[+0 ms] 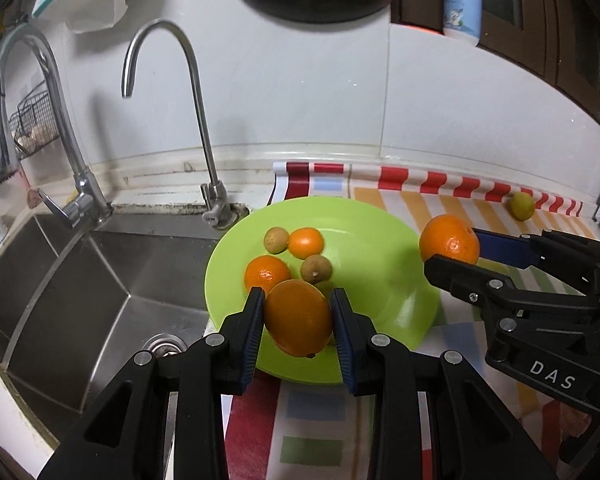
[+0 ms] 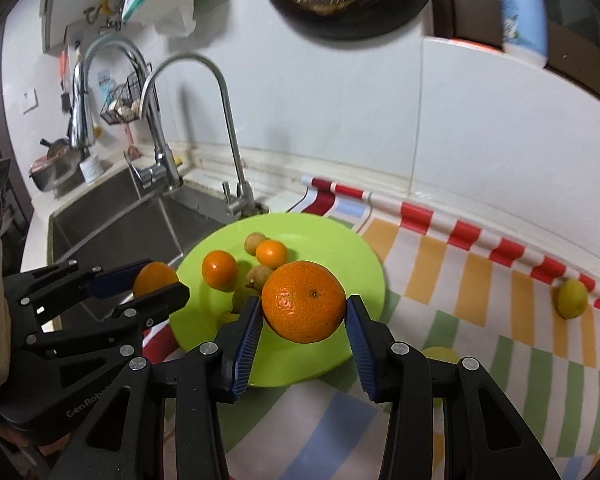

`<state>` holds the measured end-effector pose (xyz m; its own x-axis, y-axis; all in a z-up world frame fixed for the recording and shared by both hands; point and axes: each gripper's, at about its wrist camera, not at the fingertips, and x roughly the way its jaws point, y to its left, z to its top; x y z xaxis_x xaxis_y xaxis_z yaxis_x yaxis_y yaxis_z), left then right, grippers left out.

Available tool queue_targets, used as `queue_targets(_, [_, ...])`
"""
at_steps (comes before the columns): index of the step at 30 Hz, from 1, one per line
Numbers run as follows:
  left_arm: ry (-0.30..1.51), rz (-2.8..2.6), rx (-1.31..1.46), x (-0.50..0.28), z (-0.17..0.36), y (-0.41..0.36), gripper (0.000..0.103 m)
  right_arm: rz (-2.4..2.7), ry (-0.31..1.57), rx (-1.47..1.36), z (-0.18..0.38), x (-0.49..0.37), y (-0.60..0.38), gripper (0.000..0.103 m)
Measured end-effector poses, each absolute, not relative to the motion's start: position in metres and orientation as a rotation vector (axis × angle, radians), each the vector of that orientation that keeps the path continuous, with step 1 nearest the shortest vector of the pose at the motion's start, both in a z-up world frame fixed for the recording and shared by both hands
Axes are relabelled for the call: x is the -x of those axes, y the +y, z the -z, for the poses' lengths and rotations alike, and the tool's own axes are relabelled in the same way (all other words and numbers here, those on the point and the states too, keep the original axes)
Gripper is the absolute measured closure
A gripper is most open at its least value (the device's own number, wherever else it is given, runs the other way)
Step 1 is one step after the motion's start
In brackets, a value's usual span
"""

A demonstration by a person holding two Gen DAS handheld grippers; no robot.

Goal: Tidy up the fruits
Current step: 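Carry both oranges over the lime-green plate and open both tools to drop them, then lift both open tools from the plate and move toward the large green fruit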

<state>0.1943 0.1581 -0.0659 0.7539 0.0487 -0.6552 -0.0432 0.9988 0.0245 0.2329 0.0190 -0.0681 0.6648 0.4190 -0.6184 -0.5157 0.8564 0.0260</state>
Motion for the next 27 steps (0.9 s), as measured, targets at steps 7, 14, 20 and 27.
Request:
queue_targets(7, [0.740, -0.035, 0.002, -0.214, 0.084, 0.167, 0.070, -0.536, 0.707, 0.172, 0.088, -0.254, 0.031, 0.060])
queue_targets(14, [0.762, -0.028, 0.020, -0.227, 0.092, 0.170, 0.066, -0.527, 0.736, 0.161, 0.099, -0.270, 0.033, 0.059])
queue_targets(20, [0.741, -0.053, 0.019, -0.221, 0.083, 0.166, 0.056, -0.486, 0.718, 0.133, 0.095, -0.268, 0.023, 0.046])
queue_targets(27, [0.691, -0.067, -0.006, -0.203, 0.064, 0.154, 0.047, -0.434, 0.700, 0.086, 0.082, -0.254, 0.000, 0.042])
